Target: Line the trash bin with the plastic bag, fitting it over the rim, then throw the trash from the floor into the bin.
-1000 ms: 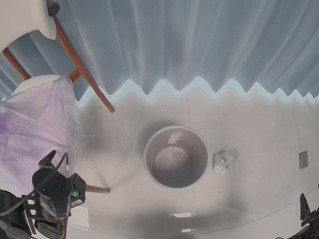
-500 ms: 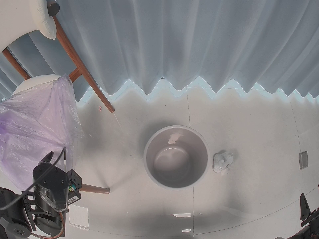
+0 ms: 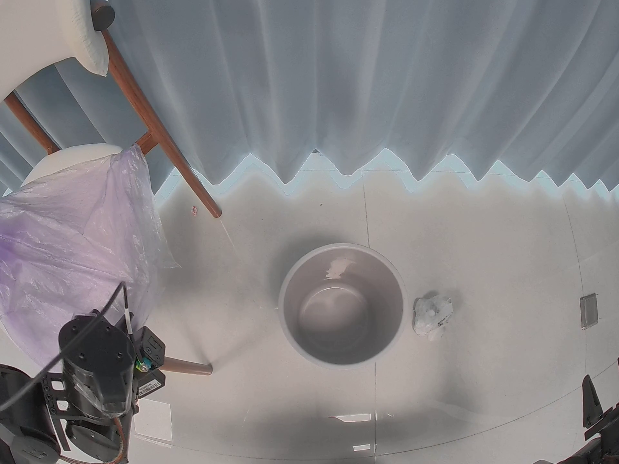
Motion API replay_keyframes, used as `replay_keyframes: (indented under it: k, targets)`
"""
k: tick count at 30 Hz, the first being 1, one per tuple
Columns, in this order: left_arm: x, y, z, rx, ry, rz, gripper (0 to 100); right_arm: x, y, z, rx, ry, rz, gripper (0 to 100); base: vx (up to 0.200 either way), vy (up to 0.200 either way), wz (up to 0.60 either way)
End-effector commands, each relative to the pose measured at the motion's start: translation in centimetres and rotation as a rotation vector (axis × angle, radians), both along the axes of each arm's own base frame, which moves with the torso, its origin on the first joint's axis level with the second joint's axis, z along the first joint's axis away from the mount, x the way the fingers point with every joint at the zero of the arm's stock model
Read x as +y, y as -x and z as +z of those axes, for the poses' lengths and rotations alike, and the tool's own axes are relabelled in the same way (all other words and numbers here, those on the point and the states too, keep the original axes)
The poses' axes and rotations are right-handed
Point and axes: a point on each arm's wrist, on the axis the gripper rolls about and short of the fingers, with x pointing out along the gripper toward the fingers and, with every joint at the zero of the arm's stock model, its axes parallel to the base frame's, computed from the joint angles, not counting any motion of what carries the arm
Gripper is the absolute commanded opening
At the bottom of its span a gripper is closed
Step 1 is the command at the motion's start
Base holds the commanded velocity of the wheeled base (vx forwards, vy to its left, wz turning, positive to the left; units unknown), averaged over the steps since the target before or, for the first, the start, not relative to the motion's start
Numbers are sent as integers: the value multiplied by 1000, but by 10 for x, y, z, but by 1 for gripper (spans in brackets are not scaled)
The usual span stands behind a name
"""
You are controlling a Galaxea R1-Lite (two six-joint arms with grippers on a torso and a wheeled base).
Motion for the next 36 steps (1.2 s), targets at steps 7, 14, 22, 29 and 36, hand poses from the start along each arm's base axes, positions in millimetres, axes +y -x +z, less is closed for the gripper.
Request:
replay_keyframes:
  k: [7,14,22,29,36]
  targets:
    - [-20,19,32,-153,284,-166,0,0,0,-5,1,0,1,100,0,0,0]
    - [-21,34,45,-181,471,-251,0,0,0,-5,2,0,1,100,0,0,0]
    - [-14,42,60,-162,677,-408,0,0,0,-5,1,0,1,100,0,0,0]
    - [-34,67,74,-49,926,-614,0,0,0,-5,2,0,1,100,0,0,0]
    - [-39,81,75,45,1029,-651,0,0,0,-5,2,0,1,100,0,0,0]
